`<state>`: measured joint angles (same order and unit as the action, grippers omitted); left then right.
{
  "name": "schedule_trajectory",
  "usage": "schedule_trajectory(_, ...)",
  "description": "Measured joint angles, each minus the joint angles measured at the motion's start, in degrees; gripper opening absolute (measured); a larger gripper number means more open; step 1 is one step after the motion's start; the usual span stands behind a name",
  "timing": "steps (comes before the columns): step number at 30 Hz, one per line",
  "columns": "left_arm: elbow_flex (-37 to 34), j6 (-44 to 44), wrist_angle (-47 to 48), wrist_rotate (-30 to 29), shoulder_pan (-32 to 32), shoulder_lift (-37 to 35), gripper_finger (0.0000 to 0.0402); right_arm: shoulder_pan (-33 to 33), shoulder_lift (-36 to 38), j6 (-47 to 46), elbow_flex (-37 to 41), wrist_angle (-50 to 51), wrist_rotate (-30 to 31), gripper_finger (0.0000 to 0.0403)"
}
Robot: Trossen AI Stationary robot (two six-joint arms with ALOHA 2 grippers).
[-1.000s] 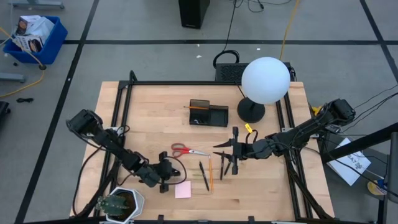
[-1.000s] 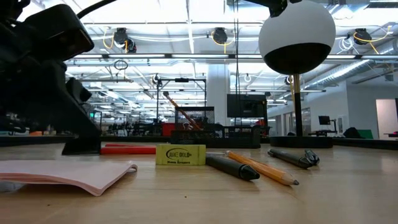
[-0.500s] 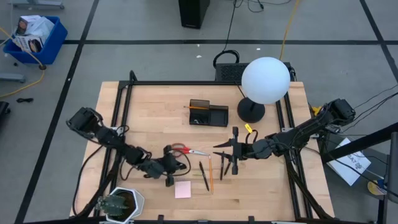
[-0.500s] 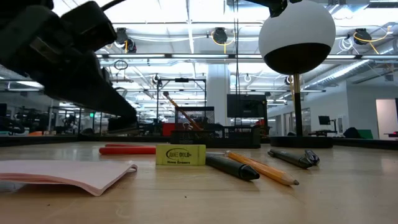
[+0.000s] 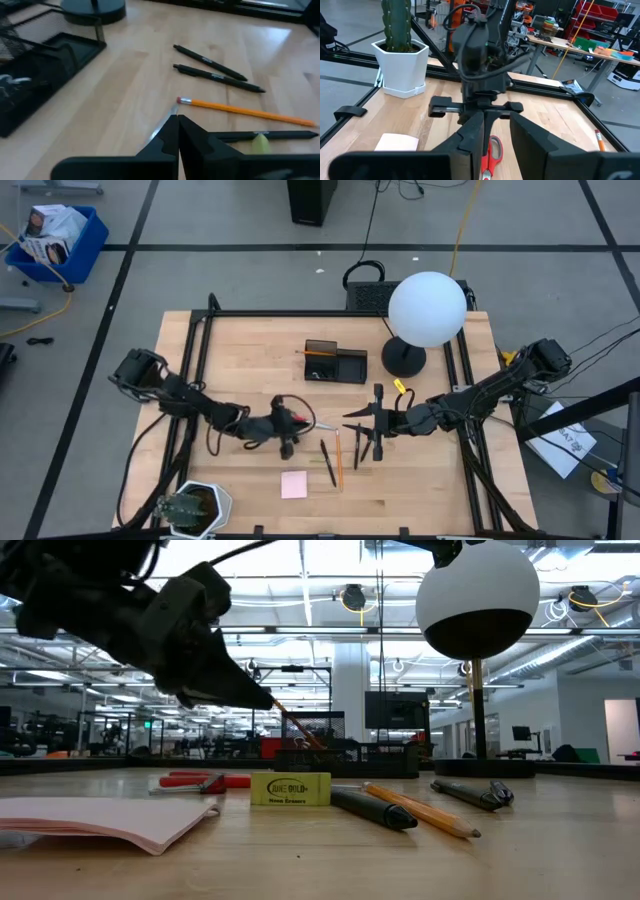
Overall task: Pick and place office supplies into organizer
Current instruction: Put the black binder clip into the black desk organizer
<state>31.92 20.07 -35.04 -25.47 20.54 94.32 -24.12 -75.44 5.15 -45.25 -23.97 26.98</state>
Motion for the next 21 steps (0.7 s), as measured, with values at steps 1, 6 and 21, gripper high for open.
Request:
schedule_trajectory(1, 0.00, 0.67, -0.16, 1.30, -0.46, 0.00, 0.0010, 0.00, 0.00, 0.00, 0.00, 0.00, 0.00, 0.0089)
schedule_trajectory(6, 0.00, 2.57, -0.23, 4.50, -0.83, 0.00, 0.0014, 0.00, 0.00, 0.00, 0.00, 0.20, 0.00, 0.0089)
schedule_trajectory(21, 0.00, 21.34, 9.72, 5.36, 6.49, 0.02, 0.0134, 0.00, 0.00, -1.94, 0.00, 0.41, -0.26, 0.0089)
